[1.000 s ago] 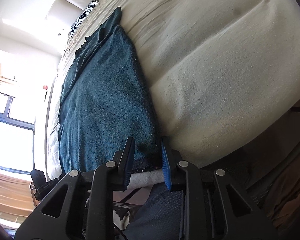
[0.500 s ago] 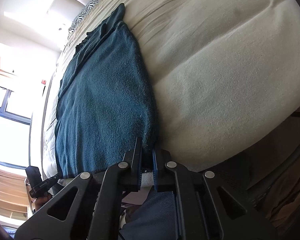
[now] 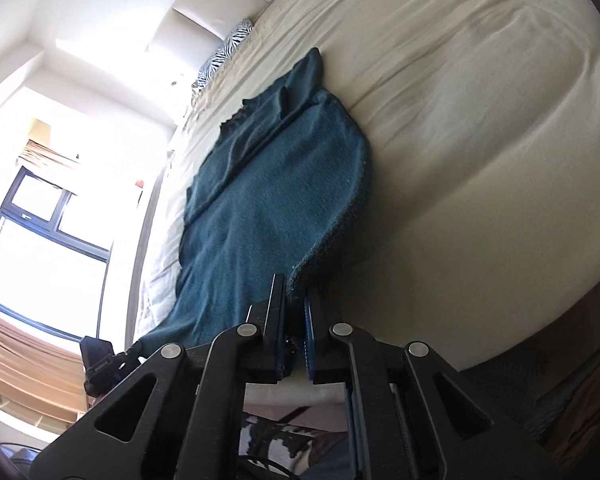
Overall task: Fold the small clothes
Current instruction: 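Lift the hem with both grippers and fold it toward the collar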
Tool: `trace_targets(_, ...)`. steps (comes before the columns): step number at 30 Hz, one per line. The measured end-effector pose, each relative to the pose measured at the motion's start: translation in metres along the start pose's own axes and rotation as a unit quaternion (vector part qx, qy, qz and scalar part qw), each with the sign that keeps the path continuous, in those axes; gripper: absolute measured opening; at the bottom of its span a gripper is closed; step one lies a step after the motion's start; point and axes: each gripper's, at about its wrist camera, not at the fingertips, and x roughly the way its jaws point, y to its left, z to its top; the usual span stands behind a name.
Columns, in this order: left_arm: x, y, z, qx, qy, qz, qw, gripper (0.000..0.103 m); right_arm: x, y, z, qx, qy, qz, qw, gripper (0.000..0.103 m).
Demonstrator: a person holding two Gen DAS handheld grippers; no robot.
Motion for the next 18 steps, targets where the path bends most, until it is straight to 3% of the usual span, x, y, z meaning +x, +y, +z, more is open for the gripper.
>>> trace_targets(8, 0.000, -0.015, 0.030, -0.026, -0.034, -0.060, 0.9973, 0.006, -0.003, 0.018, 0.031, 0.021, -0.042, 0.058, 0.997, 0.007)
trace_targets(18, 0.013, -0.015, 0.075, -0.045, -0.053, -0.073, 0.9949, 0.006, 0.019, 0.031, 0.075, 0.022, -0.050, 0.064, 0.996, 0.007)
